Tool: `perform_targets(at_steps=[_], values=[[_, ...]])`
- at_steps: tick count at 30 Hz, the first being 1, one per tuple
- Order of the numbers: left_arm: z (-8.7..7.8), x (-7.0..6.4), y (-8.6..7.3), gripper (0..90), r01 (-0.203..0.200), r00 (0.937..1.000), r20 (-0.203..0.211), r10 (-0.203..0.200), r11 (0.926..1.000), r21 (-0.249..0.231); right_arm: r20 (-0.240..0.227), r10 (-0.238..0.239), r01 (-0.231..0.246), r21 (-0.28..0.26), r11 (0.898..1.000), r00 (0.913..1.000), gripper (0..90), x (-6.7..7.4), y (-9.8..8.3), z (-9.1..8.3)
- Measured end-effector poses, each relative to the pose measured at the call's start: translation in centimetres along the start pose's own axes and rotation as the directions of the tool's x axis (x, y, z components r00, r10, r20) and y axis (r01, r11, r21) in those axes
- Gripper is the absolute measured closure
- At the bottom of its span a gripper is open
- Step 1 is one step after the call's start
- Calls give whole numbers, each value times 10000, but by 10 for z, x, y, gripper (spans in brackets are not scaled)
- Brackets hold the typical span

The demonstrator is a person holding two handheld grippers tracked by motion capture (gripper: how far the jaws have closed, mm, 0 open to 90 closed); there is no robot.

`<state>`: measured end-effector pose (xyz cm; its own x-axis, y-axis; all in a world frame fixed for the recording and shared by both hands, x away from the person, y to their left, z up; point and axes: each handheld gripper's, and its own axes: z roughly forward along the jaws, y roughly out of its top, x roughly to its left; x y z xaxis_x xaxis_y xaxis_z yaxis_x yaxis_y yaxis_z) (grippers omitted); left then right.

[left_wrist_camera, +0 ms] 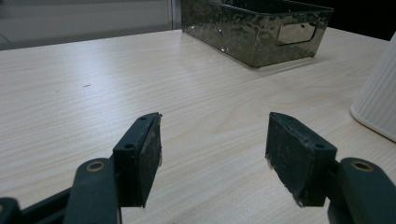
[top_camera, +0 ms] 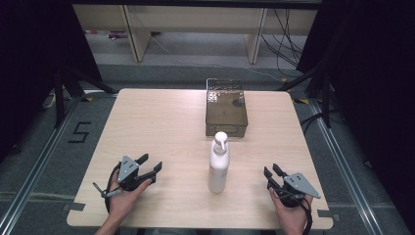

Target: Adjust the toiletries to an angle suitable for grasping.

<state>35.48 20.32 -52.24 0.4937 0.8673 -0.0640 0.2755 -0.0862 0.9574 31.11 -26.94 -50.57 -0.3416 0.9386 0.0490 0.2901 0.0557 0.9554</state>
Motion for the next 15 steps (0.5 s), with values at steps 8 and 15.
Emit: perform_targets(at_steps=[8,15], values=[[-1,0,0,354,-87,10000,25,87,10000,-17,-1902,-450,522,332,9981,9807,900,31,16,-7],[-1,1,0,355,-92,9999,41,92,10000,29,-2882,-544,663,317,9973,9560,900,67,20,-10]])
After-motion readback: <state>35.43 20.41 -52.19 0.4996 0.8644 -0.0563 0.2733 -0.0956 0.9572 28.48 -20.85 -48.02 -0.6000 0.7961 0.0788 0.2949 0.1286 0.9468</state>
